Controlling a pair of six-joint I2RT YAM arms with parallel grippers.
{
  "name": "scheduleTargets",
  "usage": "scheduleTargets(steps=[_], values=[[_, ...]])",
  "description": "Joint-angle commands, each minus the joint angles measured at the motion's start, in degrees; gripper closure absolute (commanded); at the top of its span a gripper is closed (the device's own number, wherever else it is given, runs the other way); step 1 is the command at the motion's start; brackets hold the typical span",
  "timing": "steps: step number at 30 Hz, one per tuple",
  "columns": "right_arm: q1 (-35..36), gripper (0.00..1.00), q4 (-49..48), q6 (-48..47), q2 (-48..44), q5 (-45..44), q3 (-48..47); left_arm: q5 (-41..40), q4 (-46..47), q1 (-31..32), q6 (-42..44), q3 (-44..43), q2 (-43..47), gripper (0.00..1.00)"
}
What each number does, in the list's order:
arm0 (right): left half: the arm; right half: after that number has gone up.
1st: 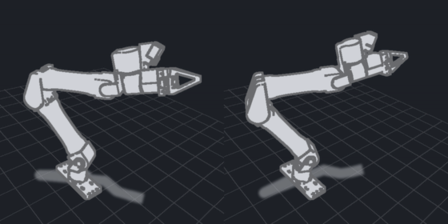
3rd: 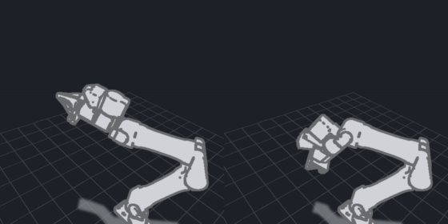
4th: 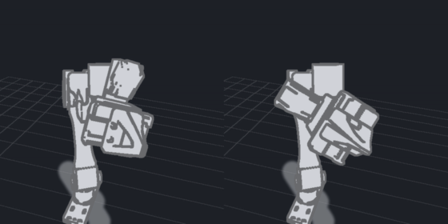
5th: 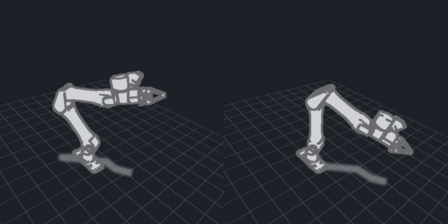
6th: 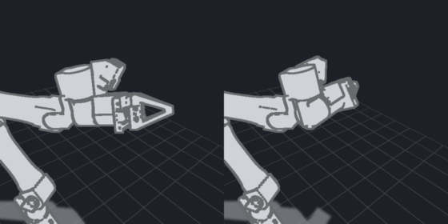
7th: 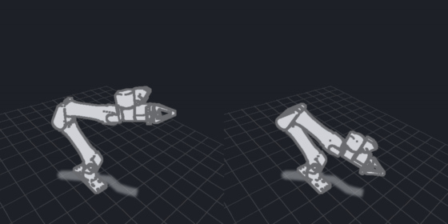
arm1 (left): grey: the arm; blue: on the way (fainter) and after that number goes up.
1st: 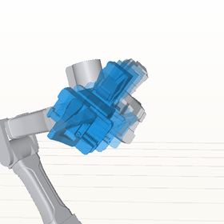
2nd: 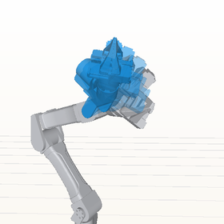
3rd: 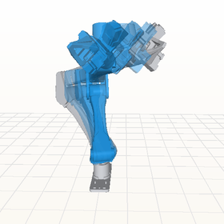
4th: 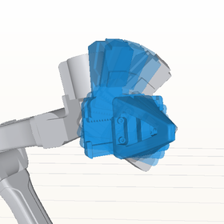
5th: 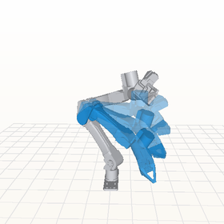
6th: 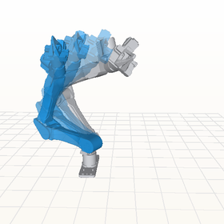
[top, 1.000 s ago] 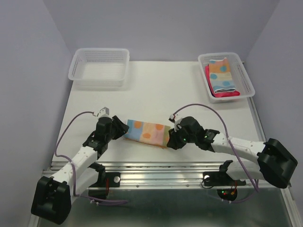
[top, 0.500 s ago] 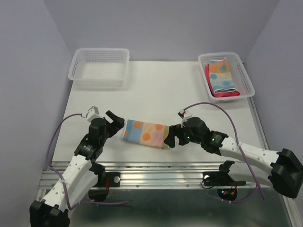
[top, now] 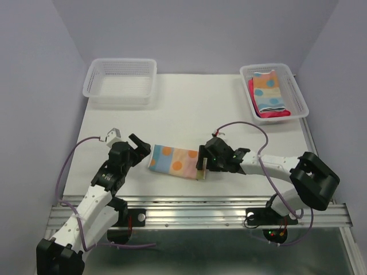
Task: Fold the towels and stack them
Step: Neatly place the folded towel into the bin
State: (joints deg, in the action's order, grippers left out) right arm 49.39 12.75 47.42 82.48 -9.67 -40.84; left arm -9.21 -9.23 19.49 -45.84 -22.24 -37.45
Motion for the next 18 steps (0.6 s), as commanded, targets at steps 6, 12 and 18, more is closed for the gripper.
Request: scheduleTargets(steps=[6,12,18], values=[[3.52,0.34,4.9,5.67,7.6,-6.75,-6.26,-1.16,2.2,0.2,1.55,-1.75,0.19,0.01],[5.89,0.51,10.53,8.48,11.21,-11.15,-9.17,-1.68,2.2,0.2,1.72,-1.67,0.54,0.01],[6.51,0.65,10.8,9.89,13.5,-12.21,-8.91,-2.12,2.2,0.2,1.81,-1.32,1.33,0.01]])
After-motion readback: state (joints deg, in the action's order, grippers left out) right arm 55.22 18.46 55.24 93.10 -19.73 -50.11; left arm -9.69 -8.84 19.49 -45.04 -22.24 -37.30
